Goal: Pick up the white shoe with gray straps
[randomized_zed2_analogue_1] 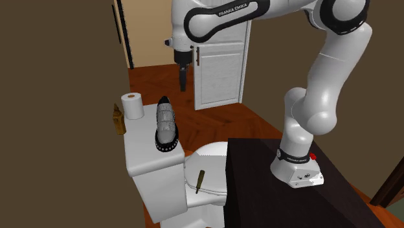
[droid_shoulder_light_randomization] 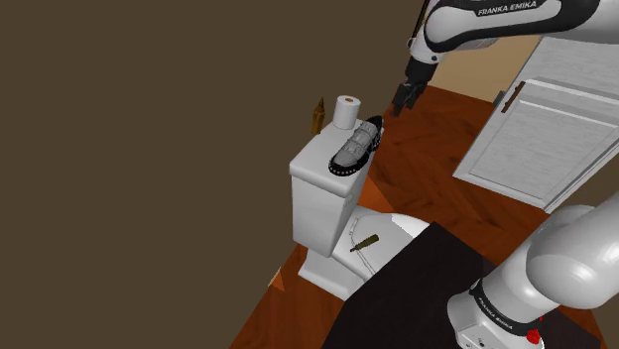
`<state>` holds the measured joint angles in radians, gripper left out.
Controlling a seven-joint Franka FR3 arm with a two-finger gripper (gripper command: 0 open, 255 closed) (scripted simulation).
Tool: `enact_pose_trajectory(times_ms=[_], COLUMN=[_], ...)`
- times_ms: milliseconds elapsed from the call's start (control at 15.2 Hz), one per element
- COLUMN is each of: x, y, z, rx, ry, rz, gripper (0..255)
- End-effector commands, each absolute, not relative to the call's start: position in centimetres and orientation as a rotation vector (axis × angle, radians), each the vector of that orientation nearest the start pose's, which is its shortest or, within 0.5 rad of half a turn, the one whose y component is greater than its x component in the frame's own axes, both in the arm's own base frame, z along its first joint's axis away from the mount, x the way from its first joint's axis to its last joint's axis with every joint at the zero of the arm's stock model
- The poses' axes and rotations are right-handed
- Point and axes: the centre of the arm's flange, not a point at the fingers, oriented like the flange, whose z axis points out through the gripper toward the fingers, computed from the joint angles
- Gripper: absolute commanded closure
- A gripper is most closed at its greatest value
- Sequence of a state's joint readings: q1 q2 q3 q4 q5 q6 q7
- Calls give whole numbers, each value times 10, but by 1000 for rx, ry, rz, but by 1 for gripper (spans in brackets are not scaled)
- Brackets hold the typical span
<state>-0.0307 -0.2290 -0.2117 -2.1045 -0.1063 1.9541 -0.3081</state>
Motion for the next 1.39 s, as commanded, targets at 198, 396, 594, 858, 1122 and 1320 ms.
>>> enact_pose_trajectory(times_ms=[198, 396, 594, 858, 1122, 1320], x=[530, 559, 587, 588, 588, 588], y=[-164, -184, -205, -206, -206, -206], z=[490, 472, 454, 438, 414, 413], rx=[-3214, -3219, -3223, -3223, -3223, -3223], ry=[-150, -138, -126, -126, -126, -126], rz=[-85, -80, -75, -75, -75, -75], gripper=[0, 0, 0, 0, 0, 255])
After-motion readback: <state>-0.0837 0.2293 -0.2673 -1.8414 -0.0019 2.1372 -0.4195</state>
